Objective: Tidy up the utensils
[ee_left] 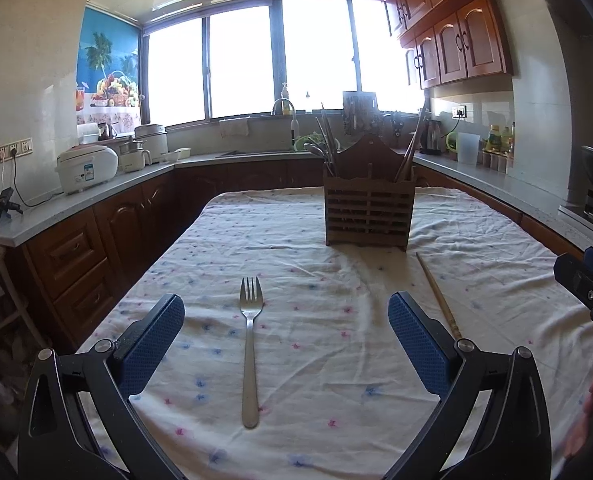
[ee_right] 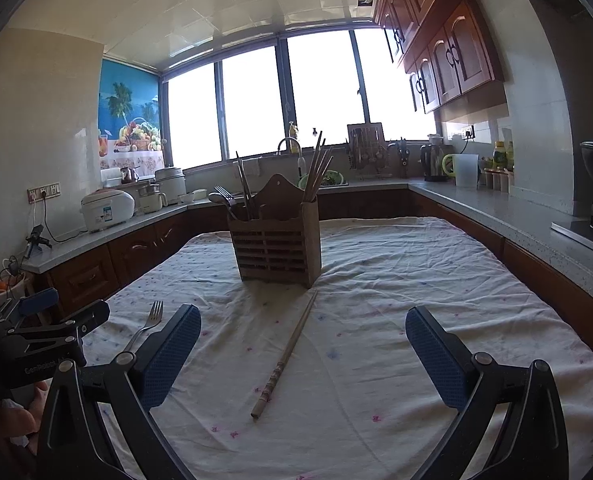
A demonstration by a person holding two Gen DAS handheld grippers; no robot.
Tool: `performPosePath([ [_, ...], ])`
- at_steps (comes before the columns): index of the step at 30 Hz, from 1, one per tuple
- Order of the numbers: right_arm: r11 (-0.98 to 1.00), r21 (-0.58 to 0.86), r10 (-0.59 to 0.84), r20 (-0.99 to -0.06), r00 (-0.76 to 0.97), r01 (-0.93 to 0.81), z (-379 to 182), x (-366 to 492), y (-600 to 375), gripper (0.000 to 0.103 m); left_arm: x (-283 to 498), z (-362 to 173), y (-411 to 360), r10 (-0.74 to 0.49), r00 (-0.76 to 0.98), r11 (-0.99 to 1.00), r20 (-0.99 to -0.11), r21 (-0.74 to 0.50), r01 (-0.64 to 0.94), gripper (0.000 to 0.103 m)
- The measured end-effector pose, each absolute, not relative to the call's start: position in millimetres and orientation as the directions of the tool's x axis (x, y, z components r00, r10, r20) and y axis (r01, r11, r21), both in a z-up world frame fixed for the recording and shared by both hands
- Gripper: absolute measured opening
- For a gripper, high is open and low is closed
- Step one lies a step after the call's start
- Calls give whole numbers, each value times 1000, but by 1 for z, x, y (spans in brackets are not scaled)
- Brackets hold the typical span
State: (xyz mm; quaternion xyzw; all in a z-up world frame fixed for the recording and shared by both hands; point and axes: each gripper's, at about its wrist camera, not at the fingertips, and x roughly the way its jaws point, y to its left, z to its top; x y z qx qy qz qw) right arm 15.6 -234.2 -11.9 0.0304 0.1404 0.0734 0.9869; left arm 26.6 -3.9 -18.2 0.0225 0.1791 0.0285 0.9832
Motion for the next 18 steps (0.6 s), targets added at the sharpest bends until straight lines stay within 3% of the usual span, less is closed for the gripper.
performPosePath([
  [18, 986, 82, 160, -247, 956, -144, -7, 10, -236, 103, 17, -5, -5, 66, 950, 997, -306, 56, -51, 103],
])
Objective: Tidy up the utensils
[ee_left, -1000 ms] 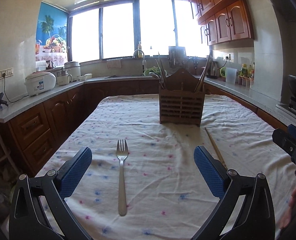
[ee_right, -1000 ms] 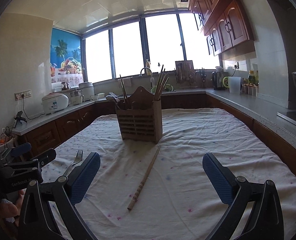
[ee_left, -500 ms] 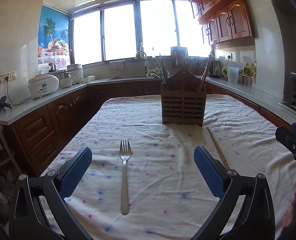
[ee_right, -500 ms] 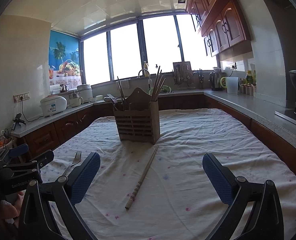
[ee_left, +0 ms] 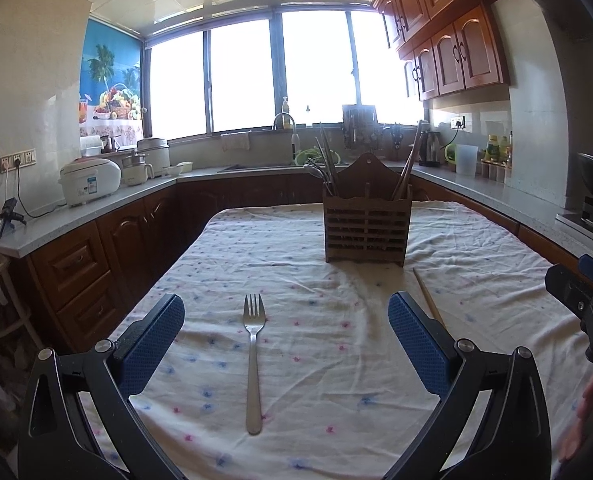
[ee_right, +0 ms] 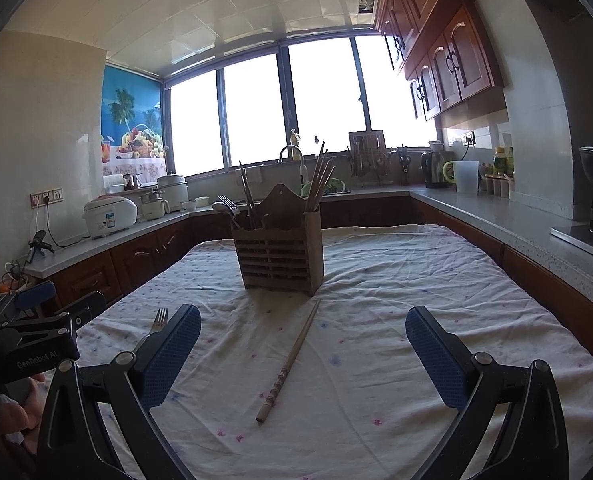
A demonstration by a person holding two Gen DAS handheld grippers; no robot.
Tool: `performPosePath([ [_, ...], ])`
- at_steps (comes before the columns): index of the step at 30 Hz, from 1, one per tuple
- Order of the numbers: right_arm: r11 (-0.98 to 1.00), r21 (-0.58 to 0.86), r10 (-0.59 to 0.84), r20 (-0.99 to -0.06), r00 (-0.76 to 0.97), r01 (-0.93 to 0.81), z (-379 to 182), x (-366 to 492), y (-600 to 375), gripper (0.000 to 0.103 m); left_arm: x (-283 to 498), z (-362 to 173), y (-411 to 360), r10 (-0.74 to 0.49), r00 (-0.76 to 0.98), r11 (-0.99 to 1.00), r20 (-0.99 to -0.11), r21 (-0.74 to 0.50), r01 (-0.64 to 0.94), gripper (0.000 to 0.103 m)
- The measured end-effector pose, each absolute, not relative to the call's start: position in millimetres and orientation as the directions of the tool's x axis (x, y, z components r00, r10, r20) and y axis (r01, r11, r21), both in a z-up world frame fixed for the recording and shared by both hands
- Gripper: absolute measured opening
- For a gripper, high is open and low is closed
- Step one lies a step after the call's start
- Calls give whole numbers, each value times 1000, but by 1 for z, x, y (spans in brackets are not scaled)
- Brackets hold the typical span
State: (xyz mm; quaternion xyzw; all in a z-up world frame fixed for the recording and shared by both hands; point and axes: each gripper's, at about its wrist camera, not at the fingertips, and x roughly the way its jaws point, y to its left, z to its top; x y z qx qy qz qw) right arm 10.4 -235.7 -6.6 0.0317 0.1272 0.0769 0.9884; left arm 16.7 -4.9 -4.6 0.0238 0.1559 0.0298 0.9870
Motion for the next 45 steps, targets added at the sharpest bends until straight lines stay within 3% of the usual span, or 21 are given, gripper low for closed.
performPosePath([
  [45, 984, 84, 170, -232, 958, -155, 0, 7, -234, 103, 12, 2, -12, 50, 952, 998, -303, 52, -36, 103],
])
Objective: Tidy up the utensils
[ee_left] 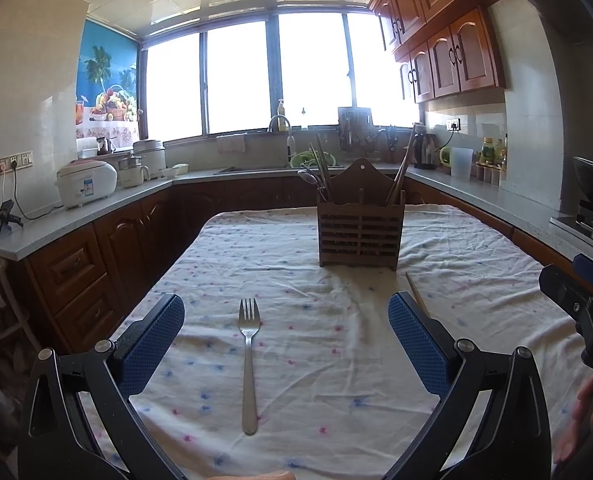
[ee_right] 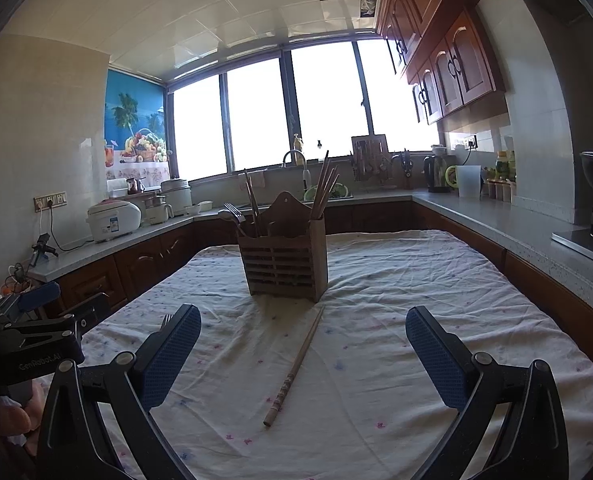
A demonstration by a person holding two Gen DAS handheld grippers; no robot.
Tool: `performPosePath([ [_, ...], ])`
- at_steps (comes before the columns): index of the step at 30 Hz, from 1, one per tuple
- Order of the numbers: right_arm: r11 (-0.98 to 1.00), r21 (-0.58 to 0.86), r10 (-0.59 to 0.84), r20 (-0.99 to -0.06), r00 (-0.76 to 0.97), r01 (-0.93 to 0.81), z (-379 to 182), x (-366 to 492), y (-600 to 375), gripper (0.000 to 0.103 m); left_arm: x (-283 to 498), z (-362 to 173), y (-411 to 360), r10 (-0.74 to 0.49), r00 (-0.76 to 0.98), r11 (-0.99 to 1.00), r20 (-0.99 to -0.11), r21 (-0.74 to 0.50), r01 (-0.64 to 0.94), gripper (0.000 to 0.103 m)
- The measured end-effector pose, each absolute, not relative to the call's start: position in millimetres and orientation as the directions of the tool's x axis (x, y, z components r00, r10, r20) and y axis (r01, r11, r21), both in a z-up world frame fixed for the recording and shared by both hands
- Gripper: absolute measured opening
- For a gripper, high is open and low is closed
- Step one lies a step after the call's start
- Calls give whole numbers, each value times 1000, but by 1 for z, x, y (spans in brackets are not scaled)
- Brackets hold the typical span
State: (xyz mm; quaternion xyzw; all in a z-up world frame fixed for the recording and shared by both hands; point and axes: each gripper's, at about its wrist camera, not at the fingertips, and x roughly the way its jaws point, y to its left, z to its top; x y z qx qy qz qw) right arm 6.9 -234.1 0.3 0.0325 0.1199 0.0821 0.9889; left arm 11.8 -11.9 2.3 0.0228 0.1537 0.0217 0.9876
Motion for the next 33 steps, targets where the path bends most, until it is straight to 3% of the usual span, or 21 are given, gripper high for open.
performPosePath([
  [33, 983, 91, 177, -229, 957, -160, 3, 3, -234, 103, 5, 5, -12, 42, 955, 999, -293, 40, -31, 103],
])
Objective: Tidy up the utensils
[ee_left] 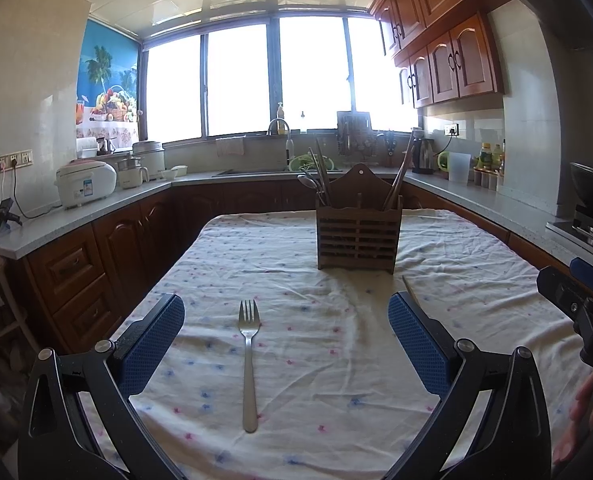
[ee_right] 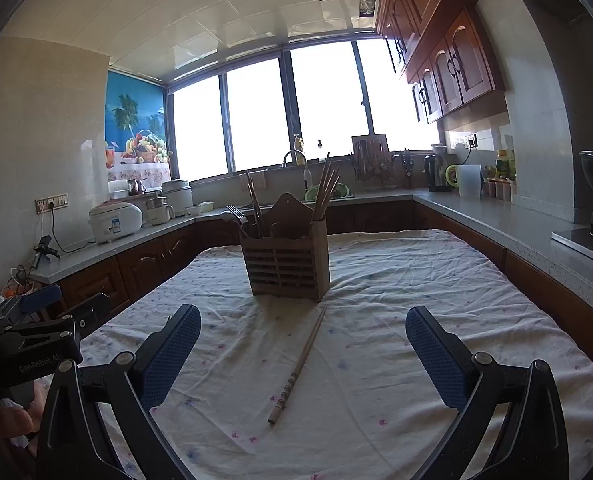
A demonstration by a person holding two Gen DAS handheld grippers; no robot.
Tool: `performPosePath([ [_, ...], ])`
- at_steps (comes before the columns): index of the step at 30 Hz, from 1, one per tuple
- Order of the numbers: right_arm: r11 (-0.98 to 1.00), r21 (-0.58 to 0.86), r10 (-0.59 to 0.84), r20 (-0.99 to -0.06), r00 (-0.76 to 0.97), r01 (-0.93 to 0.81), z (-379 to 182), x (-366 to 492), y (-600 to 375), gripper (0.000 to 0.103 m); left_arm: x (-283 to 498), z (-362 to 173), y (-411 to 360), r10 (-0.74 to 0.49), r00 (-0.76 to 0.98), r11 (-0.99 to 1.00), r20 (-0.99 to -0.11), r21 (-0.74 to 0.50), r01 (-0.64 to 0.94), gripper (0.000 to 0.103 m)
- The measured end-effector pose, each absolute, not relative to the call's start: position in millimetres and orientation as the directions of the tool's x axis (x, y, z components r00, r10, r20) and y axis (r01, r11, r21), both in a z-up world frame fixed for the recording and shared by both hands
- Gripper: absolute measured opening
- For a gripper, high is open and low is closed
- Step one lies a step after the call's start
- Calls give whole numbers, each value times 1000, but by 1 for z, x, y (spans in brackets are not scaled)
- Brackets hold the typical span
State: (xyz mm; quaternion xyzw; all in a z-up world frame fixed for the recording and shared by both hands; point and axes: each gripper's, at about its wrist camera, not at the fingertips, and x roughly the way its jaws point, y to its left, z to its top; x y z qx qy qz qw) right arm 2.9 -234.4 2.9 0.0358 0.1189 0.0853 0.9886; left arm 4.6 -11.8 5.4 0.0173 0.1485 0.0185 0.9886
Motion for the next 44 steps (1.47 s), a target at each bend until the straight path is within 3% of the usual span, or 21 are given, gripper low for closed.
performPosePath([
  [44, 984, 120, 161, -280, 946, -132, -5, 15, -242, 103, 15, 4, -15, 9, 948, 1000, -319, 11, -5, 103],
])
